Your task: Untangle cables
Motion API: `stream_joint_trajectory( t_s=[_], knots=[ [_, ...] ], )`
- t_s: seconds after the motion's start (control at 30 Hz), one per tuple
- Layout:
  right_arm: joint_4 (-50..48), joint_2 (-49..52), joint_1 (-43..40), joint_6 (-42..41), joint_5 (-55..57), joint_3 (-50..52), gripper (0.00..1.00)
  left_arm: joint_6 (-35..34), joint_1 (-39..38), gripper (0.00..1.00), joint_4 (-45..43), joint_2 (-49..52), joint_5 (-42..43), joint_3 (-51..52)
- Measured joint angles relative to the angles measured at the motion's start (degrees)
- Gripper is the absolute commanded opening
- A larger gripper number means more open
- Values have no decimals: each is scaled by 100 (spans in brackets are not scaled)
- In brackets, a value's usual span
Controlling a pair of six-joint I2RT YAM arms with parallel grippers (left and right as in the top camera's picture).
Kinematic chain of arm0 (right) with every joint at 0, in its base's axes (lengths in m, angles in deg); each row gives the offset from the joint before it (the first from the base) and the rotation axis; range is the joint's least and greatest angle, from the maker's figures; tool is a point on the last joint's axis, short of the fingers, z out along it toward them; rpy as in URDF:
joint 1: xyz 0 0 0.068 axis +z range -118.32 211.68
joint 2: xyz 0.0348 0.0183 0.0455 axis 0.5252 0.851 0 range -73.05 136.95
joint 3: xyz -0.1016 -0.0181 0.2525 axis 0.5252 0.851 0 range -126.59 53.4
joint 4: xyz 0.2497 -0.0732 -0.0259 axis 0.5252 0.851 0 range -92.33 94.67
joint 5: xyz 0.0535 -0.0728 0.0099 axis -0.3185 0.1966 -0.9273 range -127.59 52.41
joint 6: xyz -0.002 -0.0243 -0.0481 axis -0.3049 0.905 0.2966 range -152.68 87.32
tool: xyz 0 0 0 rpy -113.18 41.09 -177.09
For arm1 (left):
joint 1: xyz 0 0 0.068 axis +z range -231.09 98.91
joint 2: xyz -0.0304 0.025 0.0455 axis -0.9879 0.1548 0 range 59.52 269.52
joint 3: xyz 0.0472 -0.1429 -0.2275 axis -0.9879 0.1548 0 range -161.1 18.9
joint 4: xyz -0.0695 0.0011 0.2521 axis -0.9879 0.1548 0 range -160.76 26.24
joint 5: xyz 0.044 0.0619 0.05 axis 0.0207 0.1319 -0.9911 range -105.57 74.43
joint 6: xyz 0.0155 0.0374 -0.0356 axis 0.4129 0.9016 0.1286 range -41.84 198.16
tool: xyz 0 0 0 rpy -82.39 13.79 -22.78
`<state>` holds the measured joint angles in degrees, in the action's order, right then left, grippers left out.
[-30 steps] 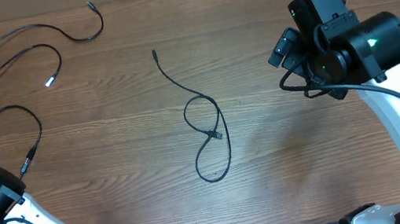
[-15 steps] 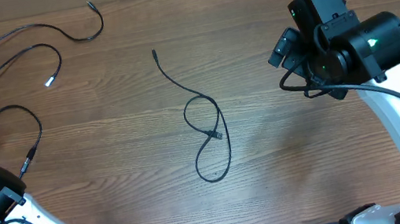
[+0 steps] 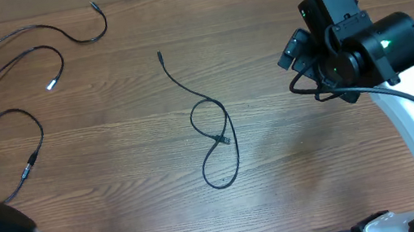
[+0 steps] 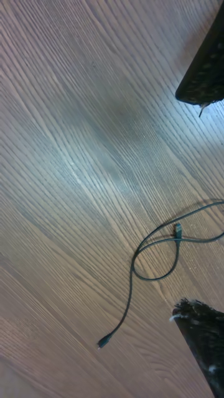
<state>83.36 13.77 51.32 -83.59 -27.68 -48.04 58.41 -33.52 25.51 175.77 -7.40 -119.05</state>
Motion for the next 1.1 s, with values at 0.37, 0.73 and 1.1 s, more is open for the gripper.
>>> stream_joint_trajectory(
  t_s=[0.37, 0.73, 1.1],
  knots=[
    [0, 2, 0, 2, 0, 0, 100, -1193, -400, 100, -686, -1272, -1014, 3661],
    [2, 2, 2, 0, 2, 0, 100, -1294, -400, 100, -3558, -1272, -944, 6443],
    [7, 2, 2, 2, 2, 0, 100, -1161, -400, 98, -5169, -1274, -1095, 6861]
  ],
)
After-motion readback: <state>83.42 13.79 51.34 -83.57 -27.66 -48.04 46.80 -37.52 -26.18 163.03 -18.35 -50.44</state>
